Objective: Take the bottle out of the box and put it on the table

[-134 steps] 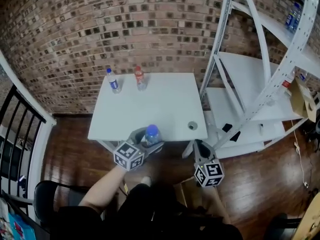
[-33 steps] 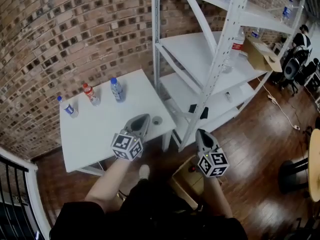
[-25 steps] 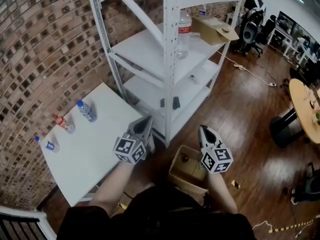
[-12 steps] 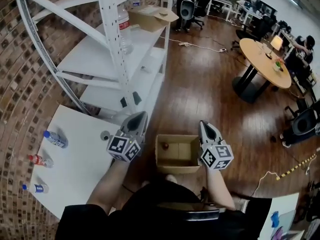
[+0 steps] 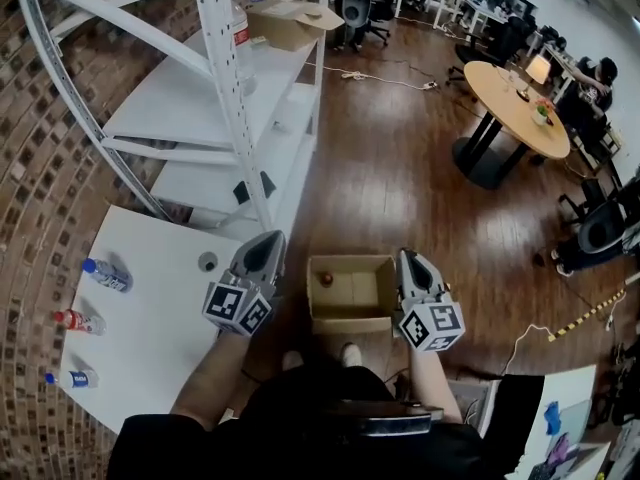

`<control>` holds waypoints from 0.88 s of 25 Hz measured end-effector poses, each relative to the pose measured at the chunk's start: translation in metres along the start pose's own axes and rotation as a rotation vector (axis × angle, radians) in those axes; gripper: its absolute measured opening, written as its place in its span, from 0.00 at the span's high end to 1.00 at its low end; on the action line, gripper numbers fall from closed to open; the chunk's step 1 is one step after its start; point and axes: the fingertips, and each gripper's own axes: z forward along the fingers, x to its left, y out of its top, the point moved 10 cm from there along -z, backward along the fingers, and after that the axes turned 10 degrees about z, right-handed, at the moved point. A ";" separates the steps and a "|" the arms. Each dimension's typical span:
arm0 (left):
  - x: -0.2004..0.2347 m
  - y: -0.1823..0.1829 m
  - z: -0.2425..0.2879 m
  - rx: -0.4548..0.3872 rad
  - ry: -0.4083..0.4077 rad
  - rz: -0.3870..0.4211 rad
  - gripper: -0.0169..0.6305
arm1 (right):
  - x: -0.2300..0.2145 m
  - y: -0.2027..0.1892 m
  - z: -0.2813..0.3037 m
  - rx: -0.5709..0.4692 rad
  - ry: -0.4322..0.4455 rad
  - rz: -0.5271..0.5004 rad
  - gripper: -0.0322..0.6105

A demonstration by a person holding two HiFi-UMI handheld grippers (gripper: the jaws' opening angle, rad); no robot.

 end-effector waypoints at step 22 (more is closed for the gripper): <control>-0.005 0.017 -0.087 -0.005 0.280 0.032 0.97 | -0.034 -0.016 -0.016 0.024 0.077 0.113 0.95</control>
